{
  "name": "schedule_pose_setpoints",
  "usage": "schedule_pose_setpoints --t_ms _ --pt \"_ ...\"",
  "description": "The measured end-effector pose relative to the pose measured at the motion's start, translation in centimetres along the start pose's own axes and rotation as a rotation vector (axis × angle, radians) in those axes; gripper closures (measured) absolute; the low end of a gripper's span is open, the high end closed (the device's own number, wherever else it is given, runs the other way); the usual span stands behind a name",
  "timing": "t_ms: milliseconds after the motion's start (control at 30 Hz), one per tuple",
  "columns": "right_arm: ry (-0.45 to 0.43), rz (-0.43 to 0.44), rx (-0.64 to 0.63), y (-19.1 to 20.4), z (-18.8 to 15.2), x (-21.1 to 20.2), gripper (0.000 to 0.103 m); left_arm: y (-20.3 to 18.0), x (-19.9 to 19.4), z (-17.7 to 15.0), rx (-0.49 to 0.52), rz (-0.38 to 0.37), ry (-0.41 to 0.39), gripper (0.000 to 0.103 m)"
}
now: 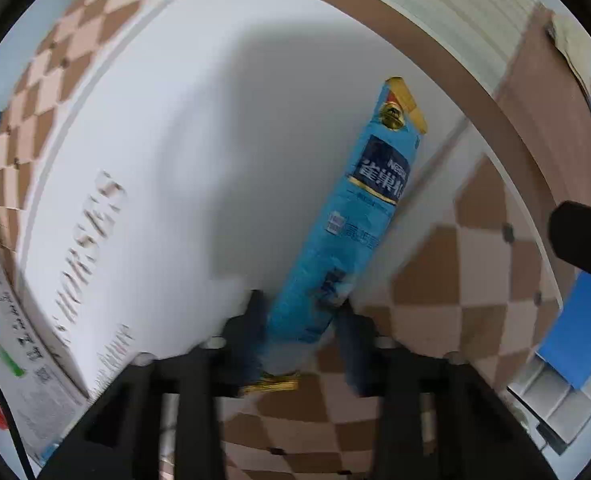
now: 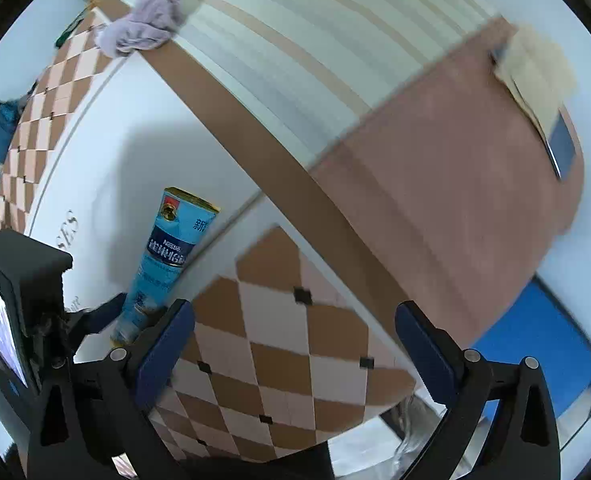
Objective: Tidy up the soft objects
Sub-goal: 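Grasp the blue Nestle drink stick with the left tool, then grasp the lilac sock with the right tool while the left tool holds the drink stick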
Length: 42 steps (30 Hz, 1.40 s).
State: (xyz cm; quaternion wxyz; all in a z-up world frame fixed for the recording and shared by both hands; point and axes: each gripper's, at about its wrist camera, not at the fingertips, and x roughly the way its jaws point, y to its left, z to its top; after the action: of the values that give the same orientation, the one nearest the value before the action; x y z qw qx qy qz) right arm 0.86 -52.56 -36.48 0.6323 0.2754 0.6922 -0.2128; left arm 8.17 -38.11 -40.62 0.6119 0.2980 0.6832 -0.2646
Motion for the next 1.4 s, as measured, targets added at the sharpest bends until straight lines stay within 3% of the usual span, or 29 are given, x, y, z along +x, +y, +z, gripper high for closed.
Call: schedule_pose_setpoints --t_ms 100,267,333,467,633,700,767,800,833,867,900,1033,1167,1400 --pt "-0.009 0.0 -0.076 2.3 2.3 -0.8 0.001 3.3 -0.3 0.6 -0.094 0.025 -0.016 0.085" --pt "-0.057 -0.038 -0.311 9.8 8.3 -2.7 0.001 11.0 -1.0 1.2 -0.356 -0.051 -0.027 0.086" --pt "-0.101 -0.094 -0.42 13.3 11.0 -3.1 0.001 13.8 -1.1 1.5 -0.457 -0.088 -0.03 0.086" --pt "-0.164 -0.248 -0.62 20.3 16.7 -1.8 0.001 17.3 -1.1 2.4 -0.556 -0.125 -0.037 0.086" --pt "-0.137 -0.374 -0.723 24.2 21.2 1.5 0.002 18.9 -0.8 3.0 -0.62 -0.174 -0.045 0.086" --pt "-0.092 -0.392 -0.741 24.9 22.1 3.1 0.013 19.1 -0.8 3.1 -0.631 -0.19 -0.046 0.086" --pt "-0.047 -0.403 -0.74 25.0 22.5 4.5 0.043 20.3 -1.0 3.0 -0.632 -0.198 -0.05 0.086" --pt "-0.041 -0.396 -0.723 24.7 22.2 4.7 0.044 20.4 -1.1 3.2 -0.629 -0.205 -0.051 0.086" --pt "-0.058 -0.395 -0.709 24.3 21.7 4.7 0.049 20.3 -1.1 3.1 -0.627 -0.209 -0.053 0.086" --pt "-0.068 -0.384 -0.693 24.3 21.5 4.4 0.06 21.1 -1.2 2.9 -0.626 -0.211 -0.055 0.087" --pt "-0.067 -0.361 -0.668 24.0 21.4 4.0 0.063 21.3 -1.4 3.0 -0.625 -0.213 -0.058 0.086" --pt "-0.002 -0.18 -0.534 23.1 20.5 2.5 0.064 23.9 -2.3 1.9 -0.626 -0.22 -0.075 0.087" --pt "0.004 -0.044 -0.479 23.5 17.3 0.0 0.064 25.9 -5.5 1.7 -0.639 -0.241 -0.125 0.087" --pt "-0.023 0.136 -0.506 28.2 8.7 -5.3 0.064 29.4 -11.9 -5.3 -0.657 -0.247 -0.25 0.087"
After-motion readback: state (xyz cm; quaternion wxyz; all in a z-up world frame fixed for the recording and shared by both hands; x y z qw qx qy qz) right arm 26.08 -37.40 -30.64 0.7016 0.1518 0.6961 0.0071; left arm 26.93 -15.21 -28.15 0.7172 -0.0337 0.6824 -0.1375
